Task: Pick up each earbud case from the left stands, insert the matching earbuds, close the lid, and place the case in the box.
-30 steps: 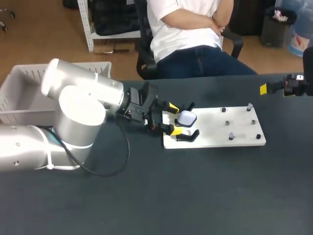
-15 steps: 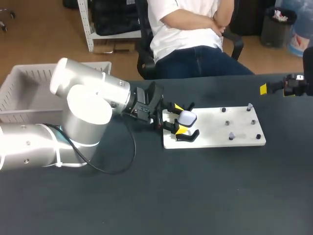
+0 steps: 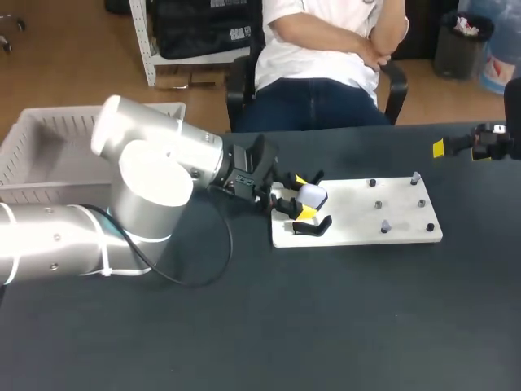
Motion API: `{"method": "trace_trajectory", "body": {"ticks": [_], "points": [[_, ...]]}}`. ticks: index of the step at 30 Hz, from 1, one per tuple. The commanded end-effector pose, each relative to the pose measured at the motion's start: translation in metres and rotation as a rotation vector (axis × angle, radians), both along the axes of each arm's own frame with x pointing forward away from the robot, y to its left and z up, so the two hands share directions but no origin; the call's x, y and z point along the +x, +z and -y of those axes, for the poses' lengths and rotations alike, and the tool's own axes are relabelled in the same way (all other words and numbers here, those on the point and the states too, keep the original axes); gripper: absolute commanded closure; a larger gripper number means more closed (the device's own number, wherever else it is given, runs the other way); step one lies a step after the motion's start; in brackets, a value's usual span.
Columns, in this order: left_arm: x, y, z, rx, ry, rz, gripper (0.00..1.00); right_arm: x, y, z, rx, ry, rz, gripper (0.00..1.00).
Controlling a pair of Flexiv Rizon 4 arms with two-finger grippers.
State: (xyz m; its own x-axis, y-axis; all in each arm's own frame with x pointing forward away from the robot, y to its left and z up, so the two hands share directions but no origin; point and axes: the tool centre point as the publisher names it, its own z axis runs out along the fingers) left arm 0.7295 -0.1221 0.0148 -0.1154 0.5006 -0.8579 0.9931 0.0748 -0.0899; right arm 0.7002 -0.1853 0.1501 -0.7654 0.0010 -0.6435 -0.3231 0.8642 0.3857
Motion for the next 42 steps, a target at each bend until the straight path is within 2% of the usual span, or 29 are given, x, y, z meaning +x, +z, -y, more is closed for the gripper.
{"method": "trace_trajectory", "body": {"ticks": [1, 5, 9, 13, 24, 28, 32, 38, 42], "points": [[0.0052, -0.0015, 0.0037, 0.008, -0.002, -0.008, 0.33, 0.0000, -0.0001, 0.0003, 0.000, 0.001, 0.000, 0.00], [0.0049, -0.0031, 0.0054, 0.012, -0.001, -0.012, 0.35, 0.0000, -0.0001, 0.0003, 0.000, 0.001, 0.000, 0.00], [0.0048, -0.0046, 0.0072, 0.012, 0.003, -0.017, 0.45, 0.0000, -0.0001, 0.0003, 0.000, 0.001, 0.000, 0.00], [0.0052, -0.0054, 0.0078, 0.010, 0.005, -0.021, 0.50, 0.0000, -0.0001, 0.0003, 0.000, 0.001, 0.000, 0.00], [0.0058, -0.0069, 0.0064, 0.009, 0.010, -0.028, 0.51, 0.0000, -0.0001, 0.0003, 0.000, 0.001, 0.000, 0.00], [0.0060, -0.0064, 0.0051, 0.010, 0.011, -0.026, 0.45, 0.0000, -0.0001, 0.0003, 0.000, 0.001, 0.000, 0.00], [0.0080, -0.0071, 0.0039, 0.009, 0.017, -0.033, 0.53, 0.0000, -0.0001, 0.0003, 0.000, 0.001, 0.000, 0.00], [0.0087, -0.0083, 0.0032, 0.007, 0.017, -0.040, 0.59, 0.0000, -0.0001, 0.0003, 0.000, 0.001, 0.000, 0.00], [0.0096, -0.0082, 0.0034, 0.003, 0.013, -0.041, 0.69, 0.0000, -0.0001, 0.0003, 0.000, 0.001, 0.000, 0.00]]}}
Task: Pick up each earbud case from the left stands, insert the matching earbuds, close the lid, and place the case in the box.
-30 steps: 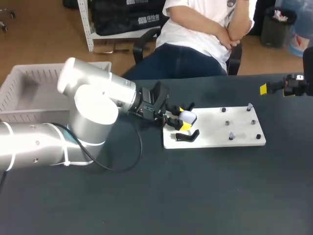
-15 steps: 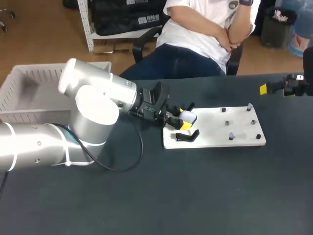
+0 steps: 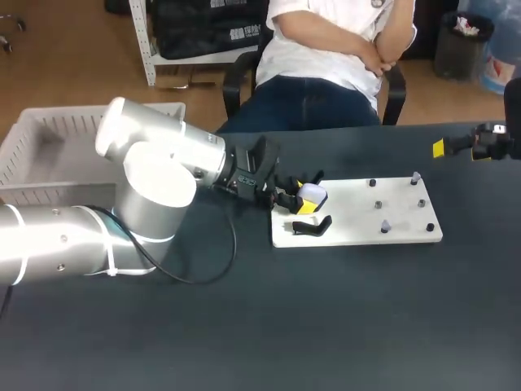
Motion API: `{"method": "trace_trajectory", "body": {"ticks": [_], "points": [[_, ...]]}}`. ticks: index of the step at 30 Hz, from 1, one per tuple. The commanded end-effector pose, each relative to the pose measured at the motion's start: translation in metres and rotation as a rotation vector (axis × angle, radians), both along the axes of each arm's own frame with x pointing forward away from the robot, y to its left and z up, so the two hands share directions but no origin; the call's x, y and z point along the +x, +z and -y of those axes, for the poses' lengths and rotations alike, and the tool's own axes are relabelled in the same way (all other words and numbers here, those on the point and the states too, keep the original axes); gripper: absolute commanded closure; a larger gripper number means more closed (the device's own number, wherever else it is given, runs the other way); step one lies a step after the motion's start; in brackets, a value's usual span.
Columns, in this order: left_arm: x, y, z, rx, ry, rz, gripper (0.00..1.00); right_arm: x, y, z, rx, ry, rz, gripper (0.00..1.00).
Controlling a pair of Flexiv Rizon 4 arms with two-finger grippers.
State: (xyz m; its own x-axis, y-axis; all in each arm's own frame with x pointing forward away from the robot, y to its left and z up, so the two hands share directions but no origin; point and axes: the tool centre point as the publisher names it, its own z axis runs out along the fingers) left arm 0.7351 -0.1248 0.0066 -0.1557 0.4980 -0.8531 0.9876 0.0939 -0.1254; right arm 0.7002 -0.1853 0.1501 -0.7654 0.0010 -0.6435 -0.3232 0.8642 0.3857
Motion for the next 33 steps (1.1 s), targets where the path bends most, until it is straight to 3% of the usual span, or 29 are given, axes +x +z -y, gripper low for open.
{"method": "trace_trajectory", "body": {"ticks": [1, 4, 6, 21, 33], "points": [[0.004, 0.000, 0.001, 0.003, -0.007, -0.005, 0.73, 0.000, 0.000, 0.000, 0.000, 0.001, 0.000, 0.00], [0.004, 0.000, 0.001, -0.001, -0.010, -0.007, 0.83, 0.000, 0.000, 0.000, 0.000, 0.001, 0.000, 0.00], [0.004, 0.000, 0.001, -0.001, -0.011, -0.007, 1.00, 0.000, 0.000, 0.000, 0.000, 0.001, 0.000, 0.00], [-0.003, 0.013, -0.004, -0.034, -0.008, 0.008, 1.00, 0.000, 0.000, 0.000, 0.000, 0.001, 0.000, 0.00], [-0.011, 0.060, -0.010, -0.059, -0.010, 0.044, 1.00, 0.000, 0.000, 0.000, 0.000, 0.001, 0.000, 0.00]]}}
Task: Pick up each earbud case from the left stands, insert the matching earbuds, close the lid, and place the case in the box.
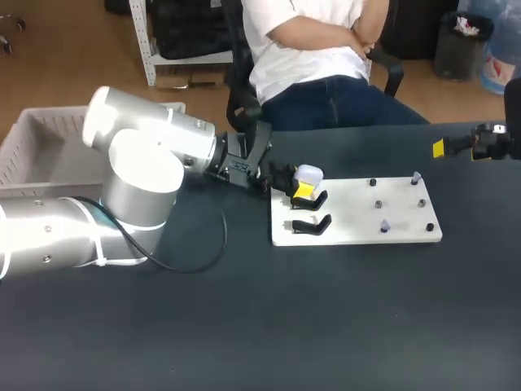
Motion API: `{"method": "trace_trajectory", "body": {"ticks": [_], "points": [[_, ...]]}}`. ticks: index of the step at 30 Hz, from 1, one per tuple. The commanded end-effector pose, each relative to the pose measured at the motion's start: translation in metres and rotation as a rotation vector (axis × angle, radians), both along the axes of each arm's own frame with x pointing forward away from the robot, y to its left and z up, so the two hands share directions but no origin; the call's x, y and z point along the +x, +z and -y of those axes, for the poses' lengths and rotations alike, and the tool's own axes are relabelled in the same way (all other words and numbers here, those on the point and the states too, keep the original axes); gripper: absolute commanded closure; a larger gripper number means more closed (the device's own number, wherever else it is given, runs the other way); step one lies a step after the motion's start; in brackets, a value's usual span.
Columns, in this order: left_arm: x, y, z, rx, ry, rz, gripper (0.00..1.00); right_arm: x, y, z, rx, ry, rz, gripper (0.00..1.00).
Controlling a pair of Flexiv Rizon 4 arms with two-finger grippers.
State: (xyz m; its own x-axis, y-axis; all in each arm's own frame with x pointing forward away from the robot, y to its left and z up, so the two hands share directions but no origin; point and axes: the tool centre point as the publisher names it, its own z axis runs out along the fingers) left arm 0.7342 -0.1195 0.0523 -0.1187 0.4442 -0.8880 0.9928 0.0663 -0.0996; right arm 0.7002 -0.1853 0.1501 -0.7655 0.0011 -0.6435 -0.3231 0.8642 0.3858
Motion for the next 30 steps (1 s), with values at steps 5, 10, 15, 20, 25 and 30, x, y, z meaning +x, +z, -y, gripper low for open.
{"method": "trace_trajectory", "body": {"ticks": [5, 10, 15, 20, 25, 30], "points": [[-0.008, 0.032, 0.003, -0.015, 0.005, 0.051, 1.00, 0.003, 0.000, -0.009, -0.012, 0.045, -0.017, 0.00], [-0.009, 0.045, 0.020, -0.037, 0.003, 0.068, 1.00, 0.006, -0.005, -0.041, 0.000, 0.134, 0.003, 0.00], [-0.014, 0.059, 0.036, -0.059, -0.026, 0.105, 1.00, 0.009, -0.010, -0.065, -0.003, 0.189, -0.016, 0.00], [-0.017, 0.068, 0.049, -0.057, -0.036, 0.150, 1.00, 0.008, -0.010, -0.083, 0.010, 0.219, -0.029, 0.00], [-0.014, 0.070, 0.058, -0.055, -0.047, 0.161, 1.00, 0.004, -0.010, -0.095, 0.027, 0.243, -0.034, 0.00], [-0.017, 0.071, 0.064, -0.056, -0.058, 0.166, 1.00, 0.002, -0.015, -0.106, 0.044, 0.265, -0.041, 0.00]]}}
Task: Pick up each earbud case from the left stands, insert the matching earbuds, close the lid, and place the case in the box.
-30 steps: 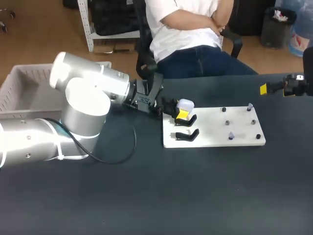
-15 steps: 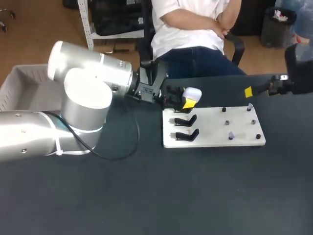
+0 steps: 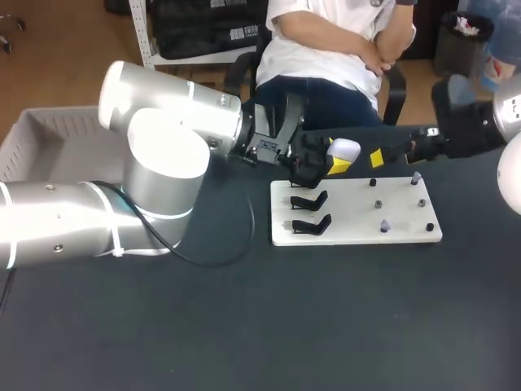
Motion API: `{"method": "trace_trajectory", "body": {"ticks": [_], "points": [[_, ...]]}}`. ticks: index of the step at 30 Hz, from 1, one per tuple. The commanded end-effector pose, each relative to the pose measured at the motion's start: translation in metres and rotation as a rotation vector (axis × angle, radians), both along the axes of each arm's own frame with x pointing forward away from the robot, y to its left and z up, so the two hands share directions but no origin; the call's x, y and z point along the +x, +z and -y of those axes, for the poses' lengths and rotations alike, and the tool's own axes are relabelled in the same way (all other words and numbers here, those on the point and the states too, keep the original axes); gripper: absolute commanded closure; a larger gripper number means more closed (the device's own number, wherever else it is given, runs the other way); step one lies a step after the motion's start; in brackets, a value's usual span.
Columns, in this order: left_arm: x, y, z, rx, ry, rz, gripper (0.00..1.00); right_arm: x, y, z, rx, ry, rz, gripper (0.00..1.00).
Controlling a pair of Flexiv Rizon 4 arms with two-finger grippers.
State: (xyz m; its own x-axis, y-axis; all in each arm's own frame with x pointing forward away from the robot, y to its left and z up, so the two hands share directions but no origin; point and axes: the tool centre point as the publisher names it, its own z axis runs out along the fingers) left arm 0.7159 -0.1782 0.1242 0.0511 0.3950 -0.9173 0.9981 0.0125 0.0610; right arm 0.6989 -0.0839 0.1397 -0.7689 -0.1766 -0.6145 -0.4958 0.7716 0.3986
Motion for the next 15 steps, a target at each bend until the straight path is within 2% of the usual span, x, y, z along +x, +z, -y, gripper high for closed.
{"method": "trace_trajectory", "body": {"ticks": [1, 15], "points": [[0.0011, -0.0011, 0.0066, 0.001, -0.007, 0.004, 1.00, 0.0031, -0.0052, -0.0058, 0.052, 0.038, -0.011, 0.00], [-0.0084, -0.0014, 0.0104, -0.007, -0.039, 0.003, 1.00, 0.0077, -0.0059, -0.0072, 0.058, 0.043, -0.012, 0.00]]}}
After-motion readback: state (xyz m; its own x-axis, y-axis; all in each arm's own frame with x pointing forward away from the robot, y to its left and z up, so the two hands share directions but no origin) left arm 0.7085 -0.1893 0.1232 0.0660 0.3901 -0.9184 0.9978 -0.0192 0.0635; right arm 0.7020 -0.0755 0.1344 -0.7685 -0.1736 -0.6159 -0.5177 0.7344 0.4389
